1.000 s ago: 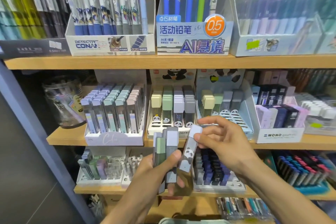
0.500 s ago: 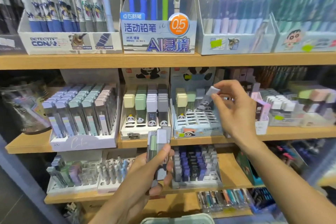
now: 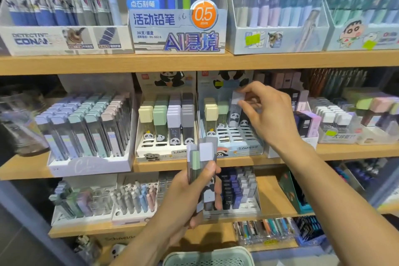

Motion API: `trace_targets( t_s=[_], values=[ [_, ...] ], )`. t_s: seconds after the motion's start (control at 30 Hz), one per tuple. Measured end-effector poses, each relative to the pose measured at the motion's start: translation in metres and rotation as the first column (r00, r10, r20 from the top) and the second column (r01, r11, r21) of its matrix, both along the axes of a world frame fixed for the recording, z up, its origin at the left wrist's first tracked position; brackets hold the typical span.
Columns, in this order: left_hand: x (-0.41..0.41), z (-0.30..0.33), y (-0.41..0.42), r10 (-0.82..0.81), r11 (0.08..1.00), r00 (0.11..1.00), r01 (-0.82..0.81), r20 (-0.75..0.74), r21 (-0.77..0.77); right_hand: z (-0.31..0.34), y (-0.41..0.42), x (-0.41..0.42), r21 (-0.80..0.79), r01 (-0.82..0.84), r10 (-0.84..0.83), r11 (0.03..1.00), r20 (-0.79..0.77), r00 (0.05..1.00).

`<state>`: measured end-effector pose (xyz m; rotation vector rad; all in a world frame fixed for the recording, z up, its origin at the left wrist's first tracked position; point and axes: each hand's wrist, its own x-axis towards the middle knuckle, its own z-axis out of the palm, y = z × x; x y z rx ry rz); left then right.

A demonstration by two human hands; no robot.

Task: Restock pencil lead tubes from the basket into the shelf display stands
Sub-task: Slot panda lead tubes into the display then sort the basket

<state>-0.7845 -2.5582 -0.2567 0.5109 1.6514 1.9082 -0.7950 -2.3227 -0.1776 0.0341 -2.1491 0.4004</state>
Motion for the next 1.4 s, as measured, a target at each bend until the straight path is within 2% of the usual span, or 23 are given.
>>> trace_targets(
  t_s=[0.13,0.23,0.33,0.47,0.6,0.67,0.73,0.8,0.83,0.93,1.07,1.13,1.23,1.3,1.4],
  values=[
    [-0.01,0.01,0.005,-0.046,0.999,0.998,0.046,-0.032,-0.004,0.005,0.011,-0.004,0.066,0.038,-0.039,0.997,0.003,0.999],
    [-0.017,0.015,0.005,-0.087,0.996,0.995,0.086,-0.041,-0.027,0.012,0.017,-0.007,0.08,-0.034,0.026,0.996,0.098,0.995],
    [-0.022,0.019,0.006,-0.148,0.988,0.989,0.148,0.013,0.033,0.009,0.018,-0.007,0.071,-0.054,0.045,0.996,0.125,0.991],
    [-0.02,0.019,0.013,-0.224,0.96,0.956,0.182,0.188,0.214,-0.002,0.016,-0.011,0.156,0.024,-0.052,0.987,0.173,0.984],
    [-0.013,0.019,0.019,-0.155,0.976,0.969,0.12,0.193,0.18,-0.001,0.01,0.0,0.146,0.114,-0.134,0.983,0.131,0.982],
    [-0.012,0.019,0.021,-0.09,0.987,0.98,0.064,0.178,0.148,0.006,0.0,0.014,0.064,0.084,-0.089,0.994,0.077,0.993],
    [-0.011,0.021,0.021,-0.046,0.991,0.984,0.023,0.175,0.134,0.012,-0.016,0.033,-0.187,-0.035,0.068,0.982,0.174,0.982],
    [-0.011,0.023,0.02,-0.029,0.993,0.985,0.009,0.168,0.12,0.013,-0.03,0.047,-0.531,-0.15,0.346,0.834,0.292,0.892],
    [-0.01,0.024,0.02,-0.026,0.994,0.987,0.009,0.159,0.109,0.011,-0.034,0.05,-0.607,-0.165,0.425,0.777,0.314,0.849],
    [-0.007,0.026,0.019,-0.031,0.996,0.99,0.019,0.138,0.088,0.002,-0.04,0.05,-0.606,-0.135,0.428,0.784,0.371,0.824],
    [-0.003,0.027,0.017,-0.029,0.997,0.993,0.022,0.113,0.068,-0.001,-0.038,0.051,-0.691,-0.142,0.486,0.709,0.332,0.809],
    [-0.003,0.028,0.016,-0.018,0.996,0.991,0.007,0.131,0.084,0.004,-0.033,0.053,-0.687,-0.152,0.477,0.71,0.31,0.823],
    [-0.004,0.027,0.016,0.007,0.995,0.988,-0.022,0.156,0.098,0.012,-0.019,0.056,-0.712,-0.17,0.404,0.681,0.171,0.899],
    [-0.004,0.025,0.016,0.02,0.996,0.987,-0.034,0.158,0.084,0.013,-0.008,0.053,-0.621,-0.149,0.242,0.77,0.069,0.968],
    [-0.004,0.021,0.018,0.049,0.996,0.986,-0.059,0.159,0.061,0.007,0.0,0.043,-0.469,-0.091,0.092,0.878,-0.021,0.996]
  ],
)
